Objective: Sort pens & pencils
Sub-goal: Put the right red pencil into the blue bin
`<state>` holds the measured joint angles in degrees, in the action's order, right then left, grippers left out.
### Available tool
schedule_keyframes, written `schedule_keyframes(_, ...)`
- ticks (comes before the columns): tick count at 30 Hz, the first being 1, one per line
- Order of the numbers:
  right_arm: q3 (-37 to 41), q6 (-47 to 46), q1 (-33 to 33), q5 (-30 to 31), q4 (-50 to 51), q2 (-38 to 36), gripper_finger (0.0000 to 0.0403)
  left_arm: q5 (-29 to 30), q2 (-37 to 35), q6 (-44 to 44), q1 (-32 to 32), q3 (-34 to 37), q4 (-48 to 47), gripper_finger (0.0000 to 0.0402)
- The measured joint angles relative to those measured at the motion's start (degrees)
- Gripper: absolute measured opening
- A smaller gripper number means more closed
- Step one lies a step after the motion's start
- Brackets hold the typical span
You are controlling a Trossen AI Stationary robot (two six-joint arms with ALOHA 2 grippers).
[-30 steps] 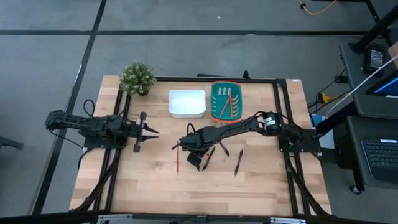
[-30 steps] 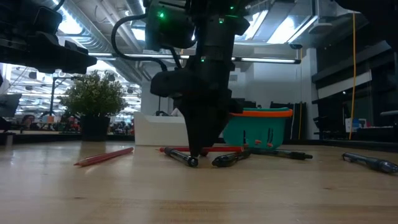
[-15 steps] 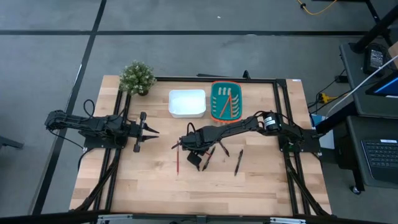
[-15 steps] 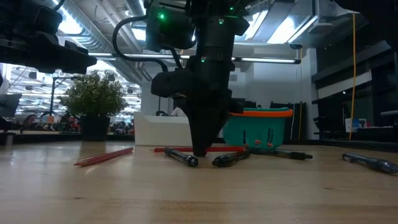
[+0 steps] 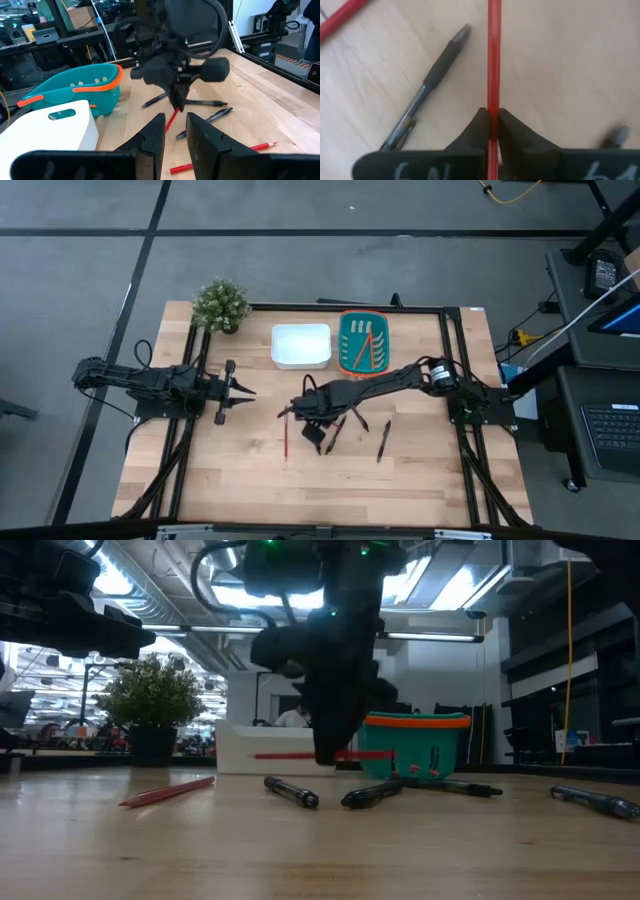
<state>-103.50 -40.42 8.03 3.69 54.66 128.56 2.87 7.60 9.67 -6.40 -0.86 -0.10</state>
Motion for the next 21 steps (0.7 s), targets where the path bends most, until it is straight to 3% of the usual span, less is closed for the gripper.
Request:
schedule_keyframes(5, -0.07, -1.64, 0.00, 4.12, 3.53, -3.42, 0.0022, 0.00, 0.00, 0.02, -0.02, 0.00, 0.00, 0.0072)
schedule_keyframes(13, -1.36, -5.84, -0.46, 12.31, 17.34, -10.49, 0.0022, 0.00, 0.00, 0.00, 0.00, 0.00, 0.02, 0.0072)
schedule_keyframes(21, -1.39, -6.21, -4.77, 15.03, 25.13, -14.14, 0.0022, 0.00, 0.00, 0.02, -0.02, 0.00, 0.02, 0.0072)
